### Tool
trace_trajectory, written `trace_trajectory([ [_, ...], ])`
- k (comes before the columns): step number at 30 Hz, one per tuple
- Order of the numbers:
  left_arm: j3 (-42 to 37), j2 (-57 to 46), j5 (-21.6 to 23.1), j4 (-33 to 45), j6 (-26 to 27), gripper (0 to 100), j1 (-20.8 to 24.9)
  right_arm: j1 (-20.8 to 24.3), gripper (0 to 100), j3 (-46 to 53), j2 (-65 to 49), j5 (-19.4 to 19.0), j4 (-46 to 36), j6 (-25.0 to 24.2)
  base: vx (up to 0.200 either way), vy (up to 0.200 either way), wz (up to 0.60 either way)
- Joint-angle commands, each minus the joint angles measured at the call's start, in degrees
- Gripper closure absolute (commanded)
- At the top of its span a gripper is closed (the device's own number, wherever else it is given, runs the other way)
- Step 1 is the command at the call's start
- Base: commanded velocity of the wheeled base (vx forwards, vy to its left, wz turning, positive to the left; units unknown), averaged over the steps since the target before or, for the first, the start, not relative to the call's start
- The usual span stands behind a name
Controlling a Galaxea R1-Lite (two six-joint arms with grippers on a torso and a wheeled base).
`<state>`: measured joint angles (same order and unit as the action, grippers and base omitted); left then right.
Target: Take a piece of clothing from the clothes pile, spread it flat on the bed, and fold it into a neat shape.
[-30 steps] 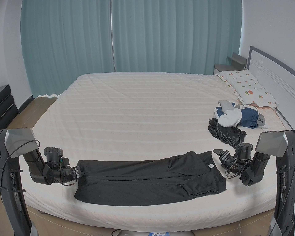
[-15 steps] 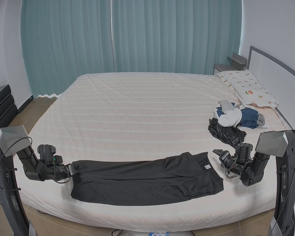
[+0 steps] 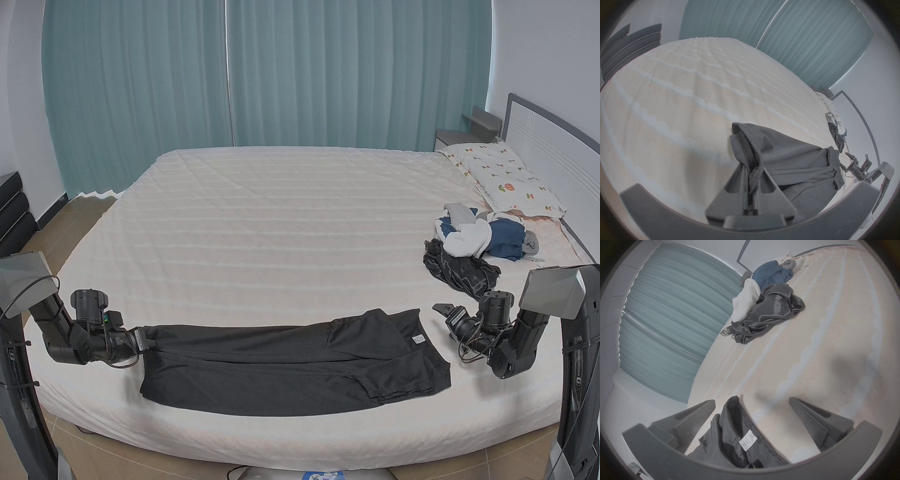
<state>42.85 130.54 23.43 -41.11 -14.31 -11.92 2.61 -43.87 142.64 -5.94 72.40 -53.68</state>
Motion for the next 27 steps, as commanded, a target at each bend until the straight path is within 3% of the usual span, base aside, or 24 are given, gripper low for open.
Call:
trace_trajectory([
  [1, 0.83, -0.11, -0.05, -0.2, -1.07, 100, 0.15, 0.03, 0, 0.02, 0.09, -0.04, 0.02, -0.03, 0.0, 0.0, 0.0],
  [7, 2.85, -1.34, -0.14, -0.29, -9.68, 100, 0.67, 0.03, 0, 0.02, 0.18, -0.04, 0.46, -0.03, 0.0, 0.0, 0.0],
  [15, 5.4, -0.99, -1.11, 0.33, -12.23, 100, 2.61, 0.03, 0, 0.02, 0.18, -0.04, 0.46, -0.03, 0.0, 0.0, 0.0],
  [20, 4.44, -2.57, -1.28, 0.5, -12.41, 100, 4.45, 0.03, 0, 0.02, 0.18, -0.04, 0.46, -0.03, 0.0, -0.2, 0.0],
  [27, 4.96, -5.64, -6.12, 4.19, -15.31, 100, 8.06, -0.06, 0, -0.07, 0.18, -0.13, 0.64, -0.03, 0.0, -0.2, 0.0],
])
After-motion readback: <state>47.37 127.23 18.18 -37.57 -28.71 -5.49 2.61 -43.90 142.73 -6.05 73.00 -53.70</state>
